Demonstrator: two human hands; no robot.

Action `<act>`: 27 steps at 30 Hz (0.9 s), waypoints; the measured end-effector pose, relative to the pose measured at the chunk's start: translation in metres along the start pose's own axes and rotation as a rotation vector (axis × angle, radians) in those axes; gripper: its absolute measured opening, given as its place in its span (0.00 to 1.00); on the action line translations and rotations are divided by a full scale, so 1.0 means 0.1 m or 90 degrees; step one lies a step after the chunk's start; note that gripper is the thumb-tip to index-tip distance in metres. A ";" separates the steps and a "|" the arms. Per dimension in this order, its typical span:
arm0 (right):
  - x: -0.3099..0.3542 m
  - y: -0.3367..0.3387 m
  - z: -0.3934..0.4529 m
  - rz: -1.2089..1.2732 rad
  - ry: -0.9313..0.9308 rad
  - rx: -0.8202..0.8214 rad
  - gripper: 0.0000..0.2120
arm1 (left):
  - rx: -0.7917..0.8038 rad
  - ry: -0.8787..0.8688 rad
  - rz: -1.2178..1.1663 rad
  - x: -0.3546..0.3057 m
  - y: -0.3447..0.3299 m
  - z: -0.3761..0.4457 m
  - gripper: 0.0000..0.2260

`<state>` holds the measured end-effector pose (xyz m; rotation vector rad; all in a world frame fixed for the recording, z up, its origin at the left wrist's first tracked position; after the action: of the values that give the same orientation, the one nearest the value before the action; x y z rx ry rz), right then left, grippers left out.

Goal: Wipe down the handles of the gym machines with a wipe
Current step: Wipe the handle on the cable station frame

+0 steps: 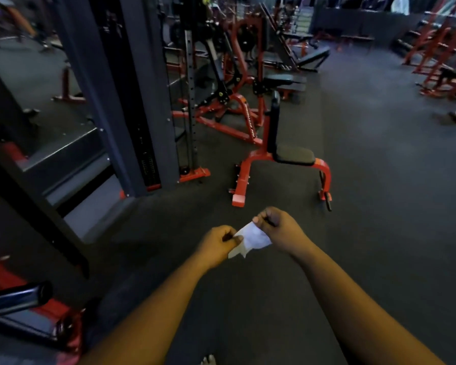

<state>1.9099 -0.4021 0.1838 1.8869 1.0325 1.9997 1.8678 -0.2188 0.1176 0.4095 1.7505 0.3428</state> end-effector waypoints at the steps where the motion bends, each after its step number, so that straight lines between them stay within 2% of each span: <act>1: 0.02 0.03 0.14 -0.007 0.016 -0.013 0.08 | 0.017 0.006 -0.046 0.01 0.07 0.08 0.07; 4: 0.08 0.07 0.62 0.051 0.036 -0.067 0.09 | 0.037 -0.026 -0.132 0.01 0.30 0.35 0.07; 6: 0.06 0.05 0.84 0.224 -0.038 -0.089 0.12 | 0.031 -0.039 -0.191 -0.07 0.43 0.46 0.10; 8: 0.04 -0.12 1.02 0.461 -0.191 -0.034 0.20 | -0.015 -0.023 -0.264 -0.09 0.58 0.61 0.12; 9: 0.01 -0.25 1.09 0.527 -0.260 0.012 0.26 | -0.047 -0.012 -0.294 -0.09 0.66 0.66 0.12; 11: 0.01 -0.49 1.21 0.510 -0.329 0.133 0.38 | -0.107 0.011 -0.375 -0.06 0.84 0.77 0.09; 12: 0.02 -0.56 1.20 0.477 -0.347 0.185 0.41 | -0.126 0.027 -0.407 -0.08 0.87 0.78 0.07; 14: 0.15 -0.83 1.39 0.415 -0.365 0.305 0.38 | -0.189 0.067 -0.444 0.01 1.08 0.87 0.07; 17: 0.36 -0.97 1.57 0.475 -0.297 0.286 0.22 | -0.179 0.097 -0.420 0.12 1.24 0.89 0.08; 22: 0.66 -1.25 2.28 0.470 -0.253 0.330 0.13 | -0.345 0.187 -0.412 0.48 1.62 1.04 0.10; 27: 0.88 -1.46 2.80 0.297 -0.038 0.404 0.09 | -0.470 0.171 -0.223 0.55 1.74 1.13 0.23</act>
<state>2.1133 -0.1468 0.1479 2.7078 1.4430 1.9596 1.9832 -0.0373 0.1226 -0.4864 1.7694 0.7738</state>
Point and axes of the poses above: each hand's wrist, its own z-axis towards the middle knuckle, its own y-axis out of the back of the hand, x = y × z, the point moved 3 cm from there along z, towards the middle knuckle, and after that the axes turned 2 degrees about -z, right-handed, at the moved point
